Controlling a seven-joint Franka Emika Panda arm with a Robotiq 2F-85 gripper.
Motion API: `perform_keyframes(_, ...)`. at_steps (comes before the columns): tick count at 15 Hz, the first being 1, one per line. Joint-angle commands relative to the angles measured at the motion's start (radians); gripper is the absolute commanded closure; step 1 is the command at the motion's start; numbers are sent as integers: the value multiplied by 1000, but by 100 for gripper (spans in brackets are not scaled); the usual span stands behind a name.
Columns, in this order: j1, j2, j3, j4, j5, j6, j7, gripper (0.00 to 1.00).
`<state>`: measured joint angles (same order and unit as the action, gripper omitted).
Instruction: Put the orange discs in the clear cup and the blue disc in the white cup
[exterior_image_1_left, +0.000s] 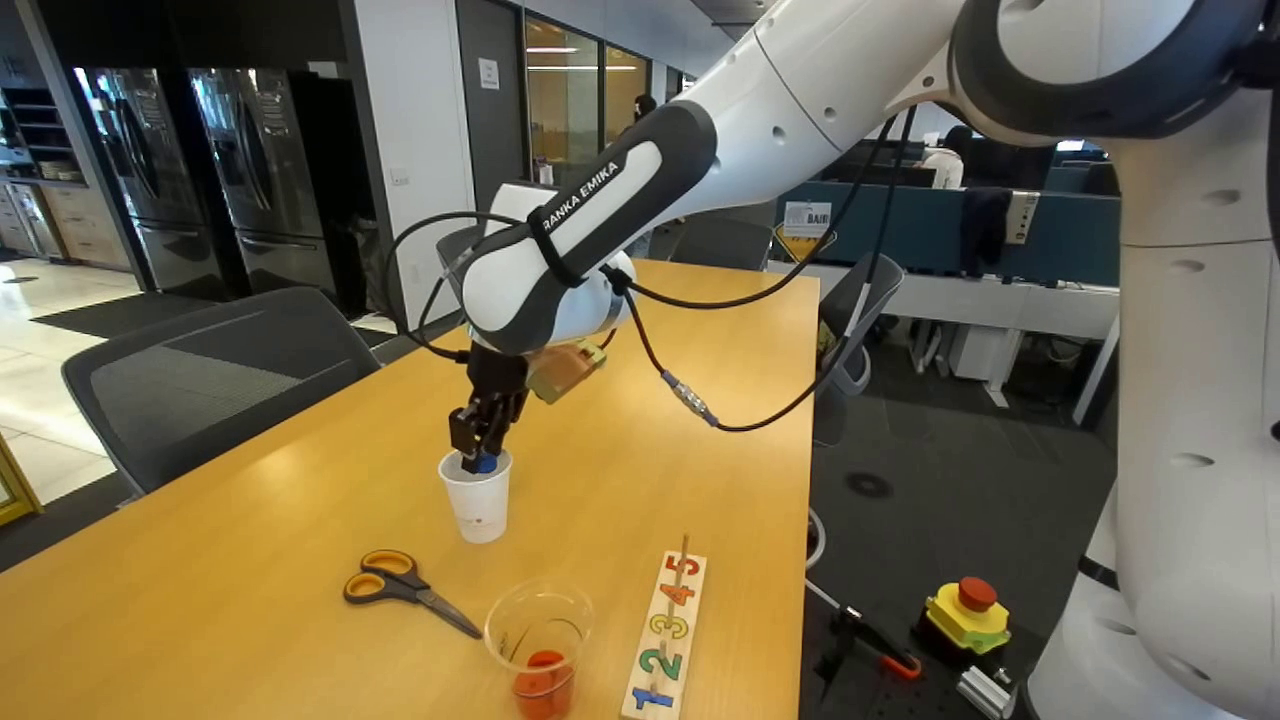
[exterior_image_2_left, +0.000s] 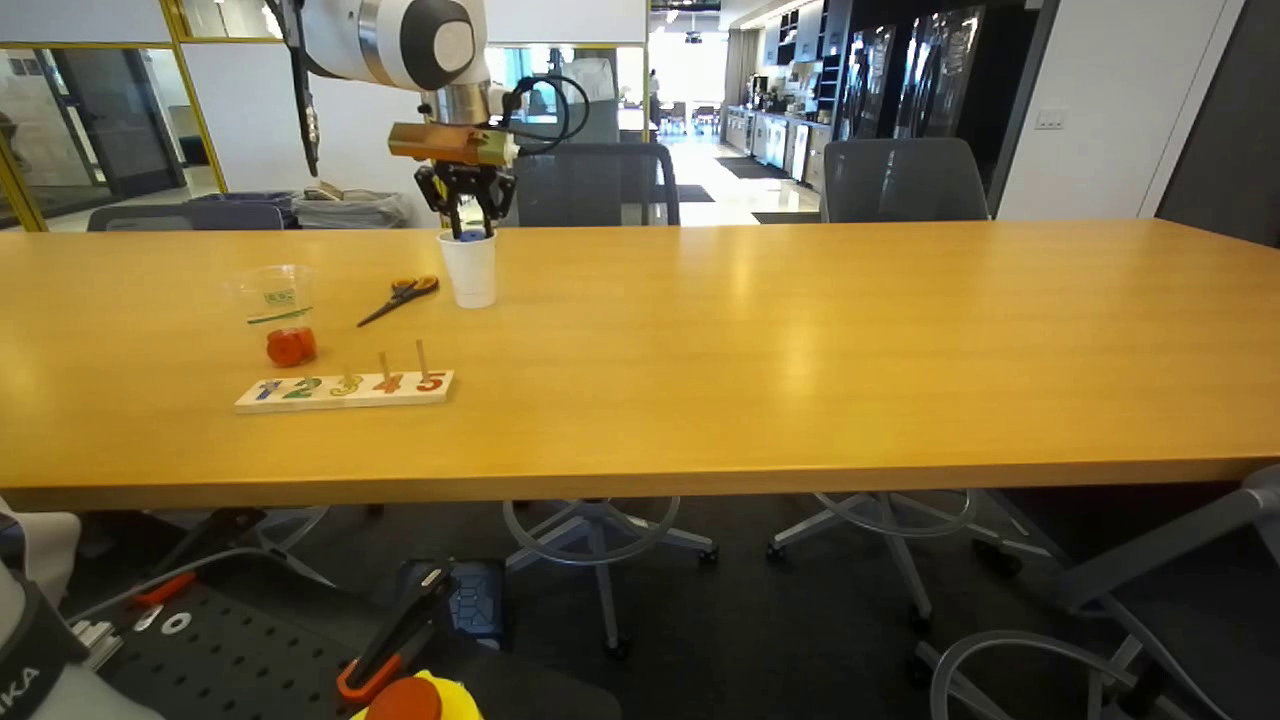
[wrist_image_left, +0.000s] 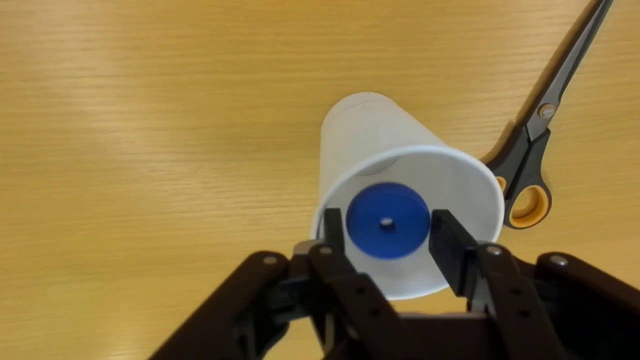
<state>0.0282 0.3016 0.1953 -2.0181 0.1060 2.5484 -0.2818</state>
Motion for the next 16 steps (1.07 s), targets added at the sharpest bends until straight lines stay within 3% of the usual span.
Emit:
perform_keyframes(1, 5, -16, -12, 1, 7, -29, 1, 18)
perform_keyframes(3, -1, -42, -15, -20, 9, -39, -5, 2)
perform_keyframes(4, -7, -59, -15, -31, 16, -56, -15, 0)
perform_keyframes(8, -23, -170, -38, -95, 14, -180, -35, 0)
perform_keyframes(13, -45, -414, -123, -243, 5, -392, -104, 0)
perform_keyframes(16, -49, -580, -185, -324, 5, -493, -69, 0)
